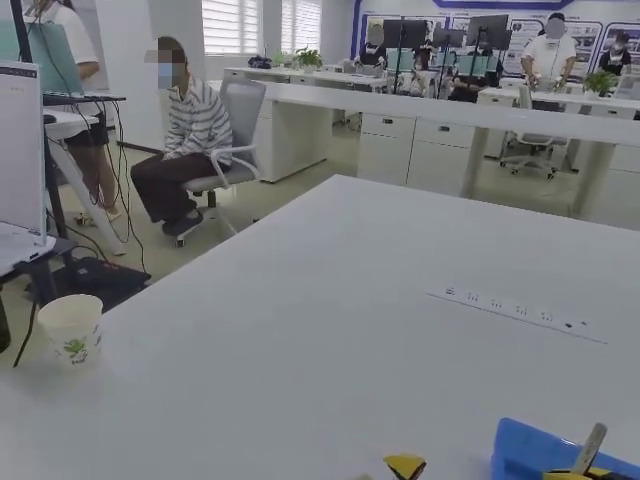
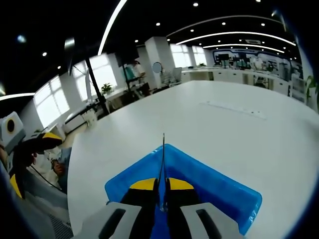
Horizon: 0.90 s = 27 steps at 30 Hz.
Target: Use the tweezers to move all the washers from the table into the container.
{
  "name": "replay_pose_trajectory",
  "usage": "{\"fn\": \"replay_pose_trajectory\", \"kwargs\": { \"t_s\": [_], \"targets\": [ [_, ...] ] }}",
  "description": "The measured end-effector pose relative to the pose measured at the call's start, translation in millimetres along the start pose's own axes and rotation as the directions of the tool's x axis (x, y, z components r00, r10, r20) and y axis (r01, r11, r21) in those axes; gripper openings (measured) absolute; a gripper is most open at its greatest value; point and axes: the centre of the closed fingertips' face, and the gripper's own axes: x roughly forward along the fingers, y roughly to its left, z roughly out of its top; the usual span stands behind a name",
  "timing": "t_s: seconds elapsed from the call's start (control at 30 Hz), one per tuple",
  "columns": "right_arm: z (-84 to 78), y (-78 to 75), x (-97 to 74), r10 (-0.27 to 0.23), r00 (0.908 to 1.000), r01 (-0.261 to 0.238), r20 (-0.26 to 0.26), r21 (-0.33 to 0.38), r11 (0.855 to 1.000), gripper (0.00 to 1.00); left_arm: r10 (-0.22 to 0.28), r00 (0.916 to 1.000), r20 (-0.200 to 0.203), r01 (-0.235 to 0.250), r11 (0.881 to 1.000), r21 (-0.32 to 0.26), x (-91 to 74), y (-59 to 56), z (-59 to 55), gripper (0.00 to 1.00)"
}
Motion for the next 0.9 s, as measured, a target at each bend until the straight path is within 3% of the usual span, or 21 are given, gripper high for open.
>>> {"fn": "replay_pose_trajectory", "kwargs": {
  "t_s": [0.5,0.9],
  "targets": [
    [32.1,12.8,-22.5,0.004,0.9934,-0.003,0.115,-0.015,1.000,0.04,-0.004,0.9999,-0.010,0.004,1.000,-0.001,0.6,-1.2,-1.4,0.79],
    [47.9,48.1,-30.2,0.082,0.9786,-0.075,0.189,-0.039,0.996,0.04,-0.007,0.9999,-0.016,0.007,1.000,0.002,0.7,-0.6,-2.6,0.78]
  ]
}}
